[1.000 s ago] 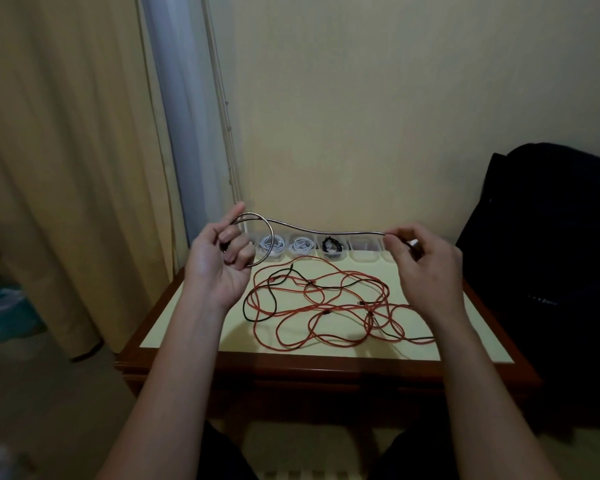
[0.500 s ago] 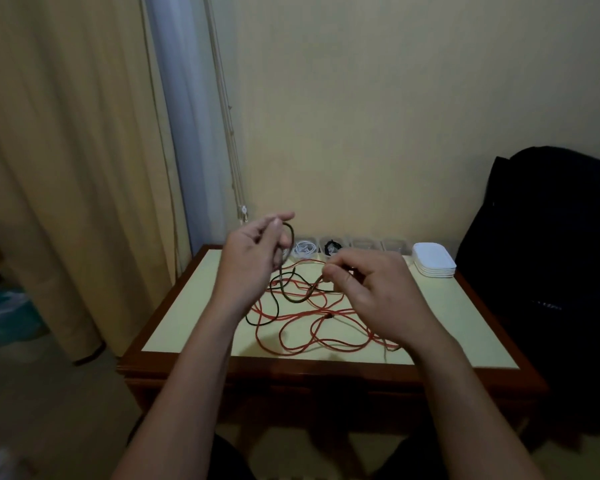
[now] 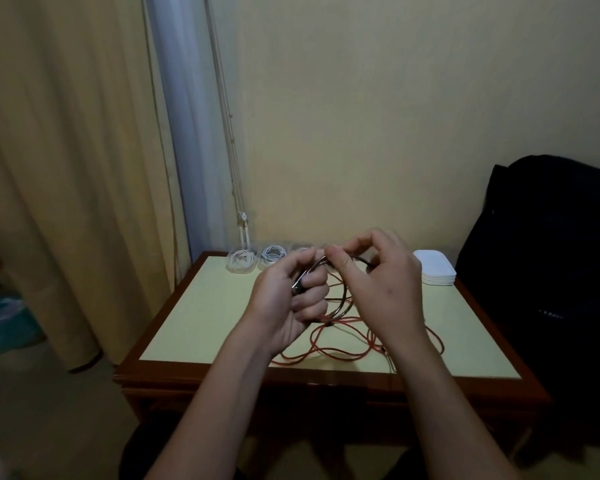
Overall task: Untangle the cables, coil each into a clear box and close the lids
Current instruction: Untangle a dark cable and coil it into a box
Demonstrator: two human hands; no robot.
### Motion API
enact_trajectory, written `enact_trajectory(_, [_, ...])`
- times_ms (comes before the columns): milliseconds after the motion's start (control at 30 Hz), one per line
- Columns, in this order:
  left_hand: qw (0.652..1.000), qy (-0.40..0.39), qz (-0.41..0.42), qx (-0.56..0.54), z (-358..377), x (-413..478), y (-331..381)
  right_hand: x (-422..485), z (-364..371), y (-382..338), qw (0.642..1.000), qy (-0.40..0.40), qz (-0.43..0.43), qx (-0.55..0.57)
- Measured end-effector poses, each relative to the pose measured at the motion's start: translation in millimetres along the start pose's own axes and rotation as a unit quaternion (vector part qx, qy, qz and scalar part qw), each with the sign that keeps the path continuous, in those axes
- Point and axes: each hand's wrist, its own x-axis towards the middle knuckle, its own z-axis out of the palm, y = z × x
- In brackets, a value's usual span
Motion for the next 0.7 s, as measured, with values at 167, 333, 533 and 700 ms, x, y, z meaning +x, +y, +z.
enact_trajectory(167, [0.999, 0.011, 0.01, -0.047, -2, 2, 4, -4, -2, -1, 0.985, -0.095, 0.118, 0.08])
enact_trajectory(333, [0.997, 0.019, 0.067, -0.026, 0, 5, 1, -9, 1, -8, 0.97, -0.16, 0.114, 0.141])
enact_trajectory(533, [0.978, 0.043, 0.095, 0.181, 0, 2, 3, -4, -3, -11, 0.982, -0.136, 0.11, 0.076])
enact_trajectory(700, [0.991, 0.042, 0.068, 0.111, 5, 3, 1, 1, -5, -16, 0.977, -0.179, 0.088, 0.075])
